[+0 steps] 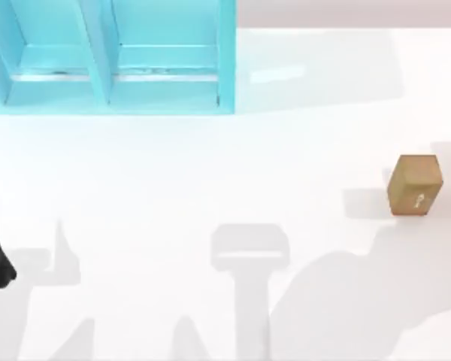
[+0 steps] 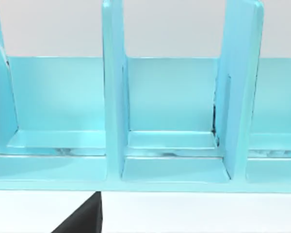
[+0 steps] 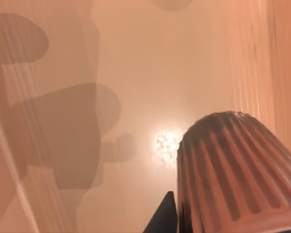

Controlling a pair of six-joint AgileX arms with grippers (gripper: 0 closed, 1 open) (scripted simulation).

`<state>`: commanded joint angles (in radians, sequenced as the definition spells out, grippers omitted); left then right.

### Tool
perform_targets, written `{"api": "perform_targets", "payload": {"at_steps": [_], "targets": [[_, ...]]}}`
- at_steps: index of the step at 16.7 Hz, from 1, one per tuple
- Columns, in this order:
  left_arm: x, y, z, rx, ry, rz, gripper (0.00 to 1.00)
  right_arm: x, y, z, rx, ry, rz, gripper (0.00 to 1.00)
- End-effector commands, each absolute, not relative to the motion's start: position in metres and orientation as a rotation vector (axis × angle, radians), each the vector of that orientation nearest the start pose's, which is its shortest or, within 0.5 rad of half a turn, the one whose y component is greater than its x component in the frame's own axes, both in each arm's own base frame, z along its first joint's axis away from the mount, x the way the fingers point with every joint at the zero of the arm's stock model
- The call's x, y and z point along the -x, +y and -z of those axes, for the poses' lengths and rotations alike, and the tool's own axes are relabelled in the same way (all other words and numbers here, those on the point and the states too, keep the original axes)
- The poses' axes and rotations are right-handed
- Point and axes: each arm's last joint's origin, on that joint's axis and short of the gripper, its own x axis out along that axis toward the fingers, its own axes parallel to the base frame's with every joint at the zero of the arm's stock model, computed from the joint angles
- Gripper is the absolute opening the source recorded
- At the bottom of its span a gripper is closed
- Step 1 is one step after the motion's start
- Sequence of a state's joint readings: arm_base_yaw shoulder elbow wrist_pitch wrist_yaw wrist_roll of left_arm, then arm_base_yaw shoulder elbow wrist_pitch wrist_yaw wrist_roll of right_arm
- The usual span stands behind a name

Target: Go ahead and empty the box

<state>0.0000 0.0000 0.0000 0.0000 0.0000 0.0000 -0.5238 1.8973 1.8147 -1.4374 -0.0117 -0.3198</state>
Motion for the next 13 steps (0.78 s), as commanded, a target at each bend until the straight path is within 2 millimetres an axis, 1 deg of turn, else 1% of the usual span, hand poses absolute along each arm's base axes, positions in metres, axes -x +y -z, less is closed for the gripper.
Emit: {"api": "perform_targets", "payload": {"at_steps": [1,3,5,8,13], "targets": [[-0.106,-0.001,-0.16,0.0,0.0,0.0,1.0,-0.32,-0.176,-0.298,-0.136,1.51,0.15,0.0],[-0.106,-0.001,-0.16,0.0,0.0,0.0,1.0,-0.328,-0.171,-0.304,-0.106,1.517,0.116,0.0],[-0.106,-0.001,-0.16,0.0,0.0,0.0,1.0,-0.34,-0.166,-0.301,-0.071,1.539,0.071,0.0],[-0.106,-0.001,-0.16,0.0,0.0,0.0,1.0,-0.355,-0.159,-0.29,-0.028,1.565,0.02,0.0],[-0.106,-0.001,-0.16,0.0,0.0,0.0,1.0,-0.355,-0.159,-0.289,-0.032,1.569,0.02,0.0]]}}
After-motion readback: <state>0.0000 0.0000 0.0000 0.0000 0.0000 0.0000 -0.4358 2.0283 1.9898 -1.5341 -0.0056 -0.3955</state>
